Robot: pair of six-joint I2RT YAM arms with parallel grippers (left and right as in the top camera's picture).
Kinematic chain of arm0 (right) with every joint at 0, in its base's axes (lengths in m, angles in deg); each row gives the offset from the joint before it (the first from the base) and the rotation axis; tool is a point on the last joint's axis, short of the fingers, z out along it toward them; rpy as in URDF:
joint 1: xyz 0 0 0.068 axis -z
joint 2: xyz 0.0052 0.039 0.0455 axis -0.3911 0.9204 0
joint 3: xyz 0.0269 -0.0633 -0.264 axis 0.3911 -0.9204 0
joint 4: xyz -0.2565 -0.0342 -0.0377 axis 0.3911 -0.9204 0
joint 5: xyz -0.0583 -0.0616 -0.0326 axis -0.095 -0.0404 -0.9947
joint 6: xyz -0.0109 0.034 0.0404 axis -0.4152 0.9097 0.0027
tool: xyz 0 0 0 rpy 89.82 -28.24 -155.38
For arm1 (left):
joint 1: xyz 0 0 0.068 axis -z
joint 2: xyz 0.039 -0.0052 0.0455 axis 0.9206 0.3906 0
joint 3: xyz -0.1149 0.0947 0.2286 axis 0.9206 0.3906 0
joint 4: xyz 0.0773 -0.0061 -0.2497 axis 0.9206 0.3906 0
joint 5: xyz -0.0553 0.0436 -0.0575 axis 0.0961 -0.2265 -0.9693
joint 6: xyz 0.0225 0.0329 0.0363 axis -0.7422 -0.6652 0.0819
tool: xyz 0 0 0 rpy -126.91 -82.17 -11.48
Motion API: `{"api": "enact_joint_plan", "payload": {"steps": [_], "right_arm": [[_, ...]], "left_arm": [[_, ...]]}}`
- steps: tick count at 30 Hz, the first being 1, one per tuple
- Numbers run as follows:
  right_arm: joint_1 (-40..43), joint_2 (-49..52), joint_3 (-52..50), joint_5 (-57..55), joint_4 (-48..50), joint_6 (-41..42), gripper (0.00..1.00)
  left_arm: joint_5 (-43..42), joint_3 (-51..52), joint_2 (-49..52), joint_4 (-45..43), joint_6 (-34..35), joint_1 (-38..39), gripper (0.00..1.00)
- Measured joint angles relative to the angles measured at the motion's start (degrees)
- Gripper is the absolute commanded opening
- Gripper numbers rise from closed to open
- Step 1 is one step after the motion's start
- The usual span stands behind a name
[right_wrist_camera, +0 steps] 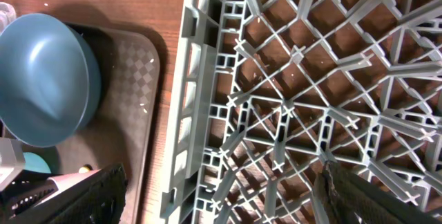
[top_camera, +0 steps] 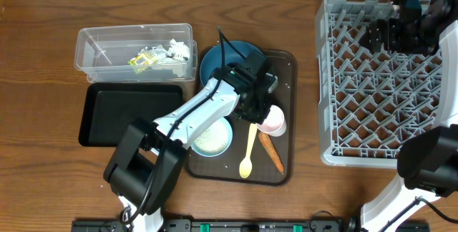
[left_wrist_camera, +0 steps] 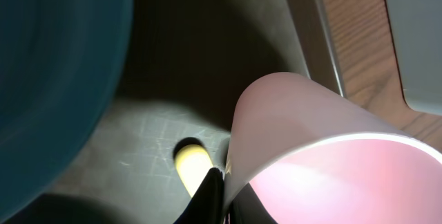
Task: Sort waste into correct bins and load items into the dishwasher rack
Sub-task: 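Grasp the pink cup on the tray with the left gripper, then lift the pink cup and bring the right gripper to it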
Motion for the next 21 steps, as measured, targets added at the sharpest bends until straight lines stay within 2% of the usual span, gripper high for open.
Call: {"api": "enact_joint_plan", "payload": {"steps": [6, 12, 16, 21], "right_arm": [[0.0, 0.0, 0.0, -4.61, 0.72, 0.74, 0.89], [0.0, 0.0, 0.0, -6.29, 3.1, 3.76, 0.93], [-0.04, 0.0, 0.0, 4.79, 2.73, -2.93, 0.99], [-2.32, 0.0, 0.0, 21.92, 1.25, -16.81, 0.99]], "left_arm": [[-1.86, -0.02, -2.08, -0.92, 0.02, -4.83, 0.06], [-9.64, -1.16, -8.24, -11.39, 3.04, -16.0, 0.06], [-19.26, -2.12, -9.01, -22.71, 9.33, -23.17, 0.06], [-34.27, -2.16, -7.67, -37.35, 18.21, -27.5, 0.06]]}}
